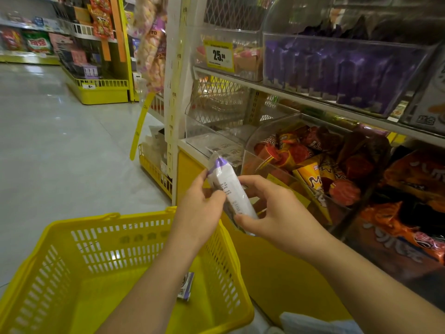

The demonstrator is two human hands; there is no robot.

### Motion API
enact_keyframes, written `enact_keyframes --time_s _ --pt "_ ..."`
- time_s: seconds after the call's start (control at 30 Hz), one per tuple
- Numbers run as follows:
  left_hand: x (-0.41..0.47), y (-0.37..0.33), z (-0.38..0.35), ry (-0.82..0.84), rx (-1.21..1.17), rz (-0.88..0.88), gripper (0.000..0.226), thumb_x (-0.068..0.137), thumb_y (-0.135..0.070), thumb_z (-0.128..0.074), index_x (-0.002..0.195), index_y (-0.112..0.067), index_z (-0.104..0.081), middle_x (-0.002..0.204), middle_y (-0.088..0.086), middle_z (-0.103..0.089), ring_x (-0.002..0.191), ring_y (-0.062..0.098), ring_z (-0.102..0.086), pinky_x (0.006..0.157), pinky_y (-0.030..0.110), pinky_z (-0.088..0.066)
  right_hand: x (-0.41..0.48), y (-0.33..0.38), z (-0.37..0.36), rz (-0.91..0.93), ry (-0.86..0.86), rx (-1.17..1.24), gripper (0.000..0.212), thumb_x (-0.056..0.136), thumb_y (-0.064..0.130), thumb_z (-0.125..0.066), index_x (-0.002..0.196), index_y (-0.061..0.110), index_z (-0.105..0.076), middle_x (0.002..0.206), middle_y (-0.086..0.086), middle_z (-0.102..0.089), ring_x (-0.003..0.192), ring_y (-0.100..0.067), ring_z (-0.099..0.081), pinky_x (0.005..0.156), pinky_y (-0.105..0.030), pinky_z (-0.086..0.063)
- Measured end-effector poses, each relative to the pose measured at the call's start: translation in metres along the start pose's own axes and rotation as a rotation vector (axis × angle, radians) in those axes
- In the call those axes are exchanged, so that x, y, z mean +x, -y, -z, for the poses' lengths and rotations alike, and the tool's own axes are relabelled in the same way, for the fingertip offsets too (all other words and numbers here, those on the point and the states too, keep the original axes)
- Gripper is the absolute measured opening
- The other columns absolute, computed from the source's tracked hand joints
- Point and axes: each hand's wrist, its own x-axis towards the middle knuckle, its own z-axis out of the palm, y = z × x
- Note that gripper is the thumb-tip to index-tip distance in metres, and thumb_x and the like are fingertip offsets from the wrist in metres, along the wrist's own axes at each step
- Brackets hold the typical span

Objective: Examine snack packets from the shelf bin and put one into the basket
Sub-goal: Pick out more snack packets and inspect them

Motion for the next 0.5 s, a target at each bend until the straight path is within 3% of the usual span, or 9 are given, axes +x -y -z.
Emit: enact_keyframes --time_s 0.1,0.2,0.33,0.43,0.5 --pt "0.004 0.001 0.006 -0.063 0.012 -0.034 0.066 0.072 -0.035 -0.043 0.136 -0.027 -0.052 0.084 -0.004 -0.075 0.086 0.023 -0.071 0.081 0.054 -0.056 0.002 0.003 -0.001 0.01 -0.011 0.01 0.06 0.077 0.021 -0.074 0.127 0.043 -0.049 0.106 0.018 -0.064 0.075 -0.004 -0.062 0.062 -0.022 -0.053" --pt "0.002 0.003 0.009 -0.027 0.019 -0.054 0.055 0.081 -0.032 -0.044 0.135 -0.028 -0.054 0.09 0.003 -0.075 0.088 0.031 -0.07 0.079 0.055 -0.057 0.003 0.006 0.002 0.009 -0.005 0.031 0.06 0.077 0.02 -0.074 0.124 0.047 -0.048 0.1 0.02 -0.063 0.071 -0.005 -0.063 0.058 -0.022 -0.052" --pt "0.007 0.011 0.011 0.088 -0.021 -0.073 0.043 0.102 -0.019 -0.044 0.144 -0.028 -0.044 0.105 -0.003 -0.073 0.096 0.012 -0.071 0.081 0.038 -0.06 0.002 0.004 0.007 0.004 0.005 0.095 0.059 0.079 0.012 -0.073 0.119 0.047 -0.048 0.097 0.018 -0.063 0.072 -0.012 -0.065 0.058 -0.032 -0.056" --pt "0.008 0.013 0.006 0.141 -0.112 -0.078 0.059 0.097 -0.013 -0.054 0.142 -0.045 -0.034 0.111 -0.007 -0.071 0.097 0.009 -0.07 0.075 0.031 -0.06 0.005 0.001 0.01 -0.003 0.0 0.165 0.057 0.082 0.004 -0.07 0.129 0.032 -0.055 0.109 0.009 -0.068 0.081 -0.02 -0.07 0.069 -0.043 -0.058" --pt "0.006 0.014 0.001 0.16 -0.143 -0.087 0.068 0.086 -0.017 -0.064 0.125 -0.063 -0.033 0.115 -0.017 -0.065 0.102 0.004 -0.067 0.078 0.031 -0.059 0.006 0.0 0.01 -0.003 -0.016 0.214 0.056 0.083 0.0 -0.068 0.132 0.025 -0.056 0.113 0.008 -0.069 0.091 -0.017 -0.07 0.076 -0.04 -0.058"
